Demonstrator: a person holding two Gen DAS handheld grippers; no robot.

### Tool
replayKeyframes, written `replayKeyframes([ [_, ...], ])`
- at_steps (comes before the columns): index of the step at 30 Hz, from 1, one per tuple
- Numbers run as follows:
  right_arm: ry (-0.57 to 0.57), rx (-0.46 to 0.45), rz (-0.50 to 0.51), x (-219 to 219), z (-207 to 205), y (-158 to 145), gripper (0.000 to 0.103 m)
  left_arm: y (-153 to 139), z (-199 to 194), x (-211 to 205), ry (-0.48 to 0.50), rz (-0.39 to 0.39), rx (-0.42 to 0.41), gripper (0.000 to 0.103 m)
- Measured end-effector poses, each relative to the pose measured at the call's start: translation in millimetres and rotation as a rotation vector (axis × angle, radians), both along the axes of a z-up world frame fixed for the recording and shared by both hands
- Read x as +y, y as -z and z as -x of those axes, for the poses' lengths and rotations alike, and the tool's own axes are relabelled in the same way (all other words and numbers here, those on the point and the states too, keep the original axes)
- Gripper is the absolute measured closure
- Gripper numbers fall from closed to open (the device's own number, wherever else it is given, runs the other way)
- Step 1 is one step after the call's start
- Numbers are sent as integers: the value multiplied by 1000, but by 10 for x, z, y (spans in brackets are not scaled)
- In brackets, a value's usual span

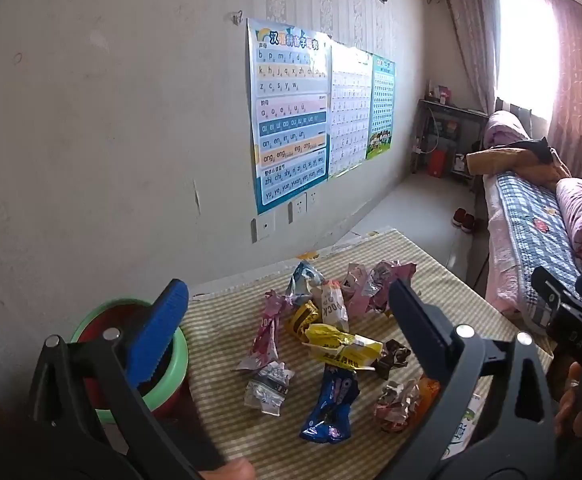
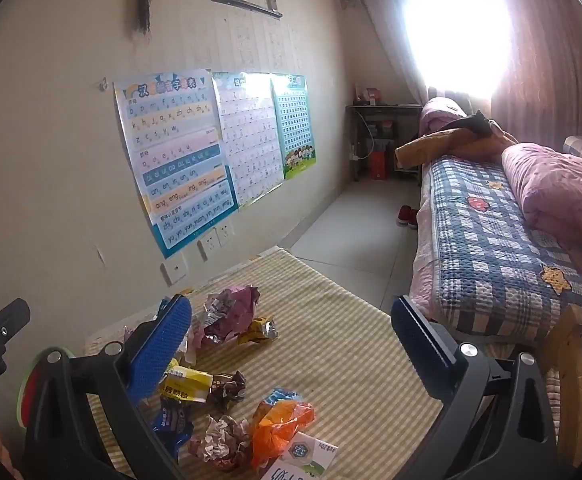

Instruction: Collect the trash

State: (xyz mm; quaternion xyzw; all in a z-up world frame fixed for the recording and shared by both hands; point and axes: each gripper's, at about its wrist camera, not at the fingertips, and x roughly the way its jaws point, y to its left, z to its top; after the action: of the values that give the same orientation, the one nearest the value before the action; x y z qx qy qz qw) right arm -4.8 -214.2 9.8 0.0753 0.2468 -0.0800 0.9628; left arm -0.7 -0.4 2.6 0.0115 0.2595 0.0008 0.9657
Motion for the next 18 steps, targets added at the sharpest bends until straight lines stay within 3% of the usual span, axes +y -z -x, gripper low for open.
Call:
replayKeyframes([
  [18, 4, 23, -12, -16, -33, 63, 7, 78, -17, 22, -9, 3, 32, 5],
])
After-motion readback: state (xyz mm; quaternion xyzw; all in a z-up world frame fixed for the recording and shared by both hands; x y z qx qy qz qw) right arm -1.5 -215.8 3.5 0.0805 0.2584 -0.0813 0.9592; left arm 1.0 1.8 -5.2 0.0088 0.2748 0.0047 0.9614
